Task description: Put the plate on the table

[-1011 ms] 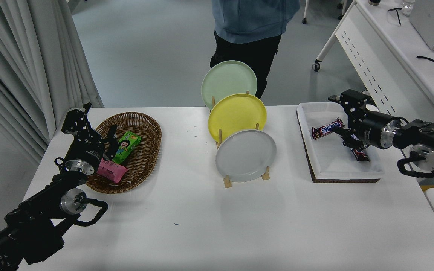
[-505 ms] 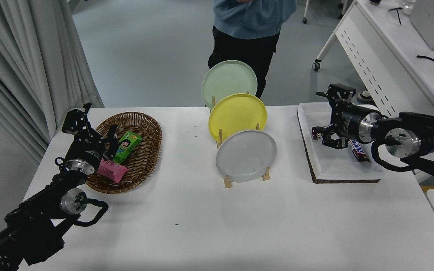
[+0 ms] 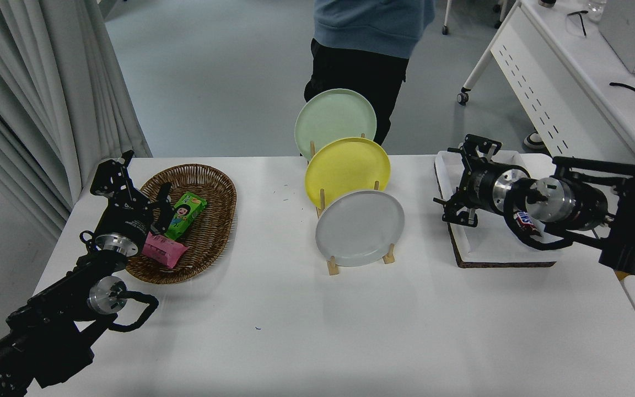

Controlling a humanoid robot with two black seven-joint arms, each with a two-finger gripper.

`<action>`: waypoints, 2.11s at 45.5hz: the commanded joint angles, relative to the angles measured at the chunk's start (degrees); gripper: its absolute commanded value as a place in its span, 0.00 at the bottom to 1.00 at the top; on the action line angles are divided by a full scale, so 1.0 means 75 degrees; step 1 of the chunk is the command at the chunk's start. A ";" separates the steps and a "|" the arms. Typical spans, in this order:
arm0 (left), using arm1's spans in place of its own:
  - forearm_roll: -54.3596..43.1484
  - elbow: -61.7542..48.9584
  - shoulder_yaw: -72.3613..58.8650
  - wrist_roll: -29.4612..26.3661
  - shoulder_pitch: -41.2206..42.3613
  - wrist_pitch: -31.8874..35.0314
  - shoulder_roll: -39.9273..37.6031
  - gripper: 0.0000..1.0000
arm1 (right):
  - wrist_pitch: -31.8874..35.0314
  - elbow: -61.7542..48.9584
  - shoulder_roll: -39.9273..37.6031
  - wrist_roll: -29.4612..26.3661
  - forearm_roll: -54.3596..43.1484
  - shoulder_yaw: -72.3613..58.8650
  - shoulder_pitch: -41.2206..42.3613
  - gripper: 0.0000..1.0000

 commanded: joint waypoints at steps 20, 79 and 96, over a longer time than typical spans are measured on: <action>-0.0004 0.0000 0.0000 0.0000 0.0000 0.0000 0.0000 1.00 | -0.0907 -0.0133 0.1611 -0.0027 -0.0806 0.0811 -0.0005 1.00; 0.0007 0.0000 0.0000 0.0000 0.0000 0.0000 0.0000 1.00 | -0.0813 -0.1504 0.2373 -0.1480 -0.2411 0.0705 0.0042 1.00; 0.0008 0.0000 0.0000 0.0000 0.0000 0.0000 0.0000 1.00 | -0.0813 -0.1586 0.2361 -0.1562 -0.2376 0.0705 0.0042 0.86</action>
